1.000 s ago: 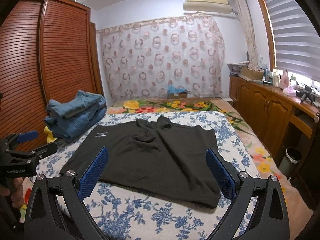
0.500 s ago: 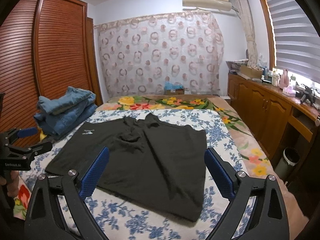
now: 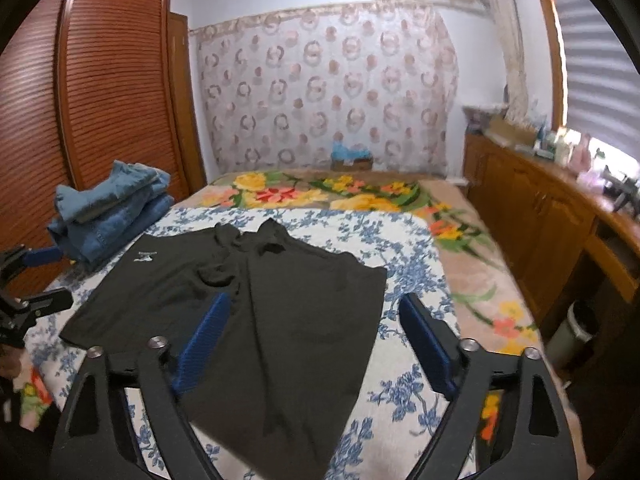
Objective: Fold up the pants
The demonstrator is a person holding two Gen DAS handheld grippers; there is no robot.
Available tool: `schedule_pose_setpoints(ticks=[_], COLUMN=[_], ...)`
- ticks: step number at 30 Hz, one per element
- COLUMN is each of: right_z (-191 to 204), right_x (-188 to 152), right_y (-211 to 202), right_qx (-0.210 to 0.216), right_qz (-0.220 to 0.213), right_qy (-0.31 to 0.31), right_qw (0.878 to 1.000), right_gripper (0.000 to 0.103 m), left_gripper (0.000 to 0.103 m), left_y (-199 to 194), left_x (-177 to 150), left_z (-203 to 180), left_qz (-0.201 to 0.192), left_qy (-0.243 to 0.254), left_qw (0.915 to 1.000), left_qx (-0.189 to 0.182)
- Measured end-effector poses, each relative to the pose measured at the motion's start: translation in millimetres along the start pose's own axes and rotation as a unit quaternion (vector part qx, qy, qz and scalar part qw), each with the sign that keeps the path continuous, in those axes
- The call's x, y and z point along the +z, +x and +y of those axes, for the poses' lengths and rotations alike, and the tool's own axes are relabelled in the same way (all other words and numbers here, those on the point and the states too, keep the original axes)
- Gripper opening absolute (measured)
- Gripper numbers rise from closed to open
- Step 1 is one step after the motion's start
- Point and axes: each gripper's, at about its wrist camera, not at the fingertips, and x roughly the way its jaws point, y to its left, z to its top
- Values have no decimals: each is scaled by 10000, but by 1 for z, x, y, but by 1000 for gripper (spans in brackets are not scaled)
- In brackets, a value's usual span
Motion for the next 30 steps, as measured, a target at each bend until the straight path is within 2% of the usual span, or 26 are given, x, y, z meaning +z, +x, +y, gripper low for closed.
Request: schedule_pose_setpoints(ticks=[5, 8, 10, 20, 23, 25, 27, 30], right_z=[-31, -46, -54, -80, -83, -83, -80, -79], right_x=[10, 12, 12, 13, 14, 16, 17, 19], right_y=[38, 65, 81, 146, 155, 157, 157, 148], right_qx=[259, 237, 165, -110, -139, -50, 2, -75], right_qz=[452, 746, 935, 1691, 1745, 1762, 1779, 1617], right_qy=[353, 477, 504, 644, 654, 677, 631, 512], right_qw=[9980, 9958, 9942, 9834, 9824, 9820, 9820, 9855], right_gripper=[69, 59, 46, 29, 21, 8, 2, 0], left_gripper=[103, 103, 103, 103, 103, 103, 103, 103], left_y=[5, 14, 21, 51, 62, 67, 70, 74], left_x=[11, 13, 12, 0, -7, -12, -17, -19], left_z=[-7, -7, -7, 4, 9, 12, 15, 18], left_qz=[-15, 83, 139, 462, 620, 709, 785, 862], left_qy=[46, 43, 20, -125, -203, -244, -293, -302], left_qw=[9996, 9994, 9993, 9983, 9973, 9966, 9958, 9952], left_qx=[-262, -346, -357, -324, -344, -345, -374, -339])
